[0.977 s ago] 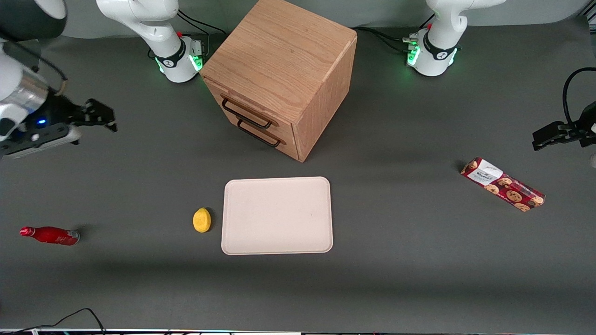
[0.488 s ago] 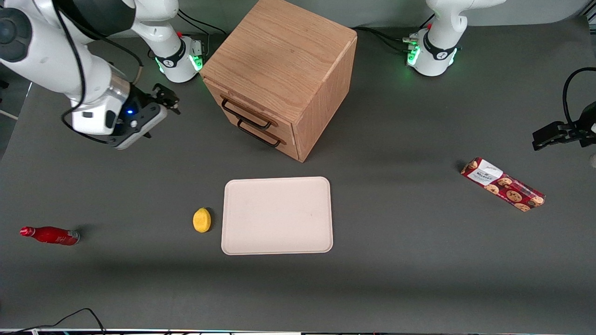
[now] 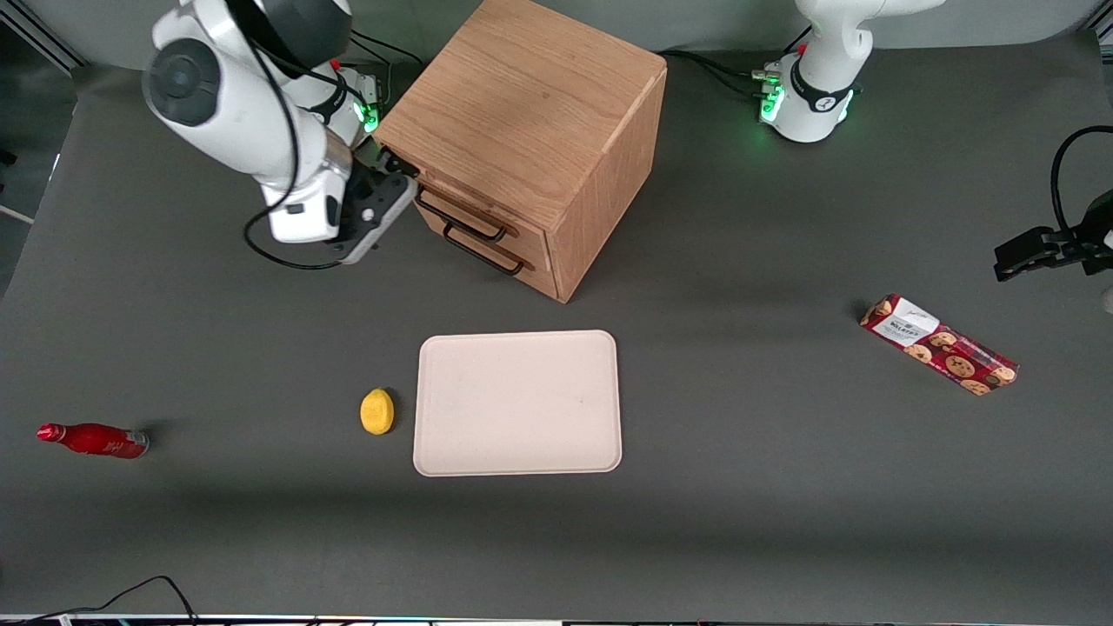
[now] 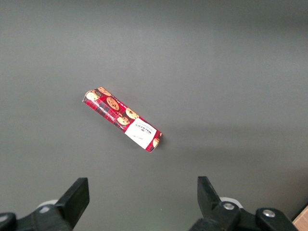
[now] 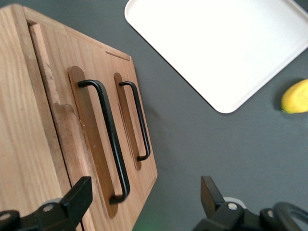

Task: Open upper drawer
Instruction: 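Move the right gripper toward the upper drawer's black handle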

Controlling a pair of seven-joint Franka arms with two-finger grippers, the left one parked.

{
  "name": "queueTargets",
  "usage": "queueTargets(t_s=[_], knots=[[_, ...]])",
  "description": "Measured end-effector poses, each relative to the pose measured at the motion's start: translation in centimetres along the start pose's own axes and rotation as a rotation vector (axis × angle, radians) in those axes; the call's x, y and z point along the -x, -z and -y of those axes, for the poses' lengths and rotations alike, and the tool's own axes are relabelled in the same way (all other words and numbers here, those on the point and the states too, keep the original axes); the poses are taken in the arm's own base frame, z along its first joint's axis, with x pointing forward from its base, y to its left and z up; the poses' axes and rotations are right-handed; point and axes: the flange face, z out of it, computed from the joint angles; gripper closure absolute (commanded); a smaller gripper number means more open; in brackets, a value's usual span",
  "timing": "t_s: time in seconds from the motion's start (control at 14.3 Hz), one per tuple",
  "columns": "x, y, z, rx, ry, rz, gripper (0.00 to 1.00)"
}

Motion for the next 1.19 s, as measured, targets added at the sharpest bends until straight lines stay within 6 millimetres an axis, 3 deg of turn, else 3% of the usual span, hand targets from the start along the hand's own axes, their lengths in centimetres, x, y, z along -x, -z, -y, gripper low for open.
queueTargets(t_s=[0.63, 1.19], knots=[[-1.3, -6.8, 1.9, -0.002, 0.045, -0.013, 0.0], [-1.0, -9.6, 1.3, -0.02, 0.037, 0.009, 0.0]])
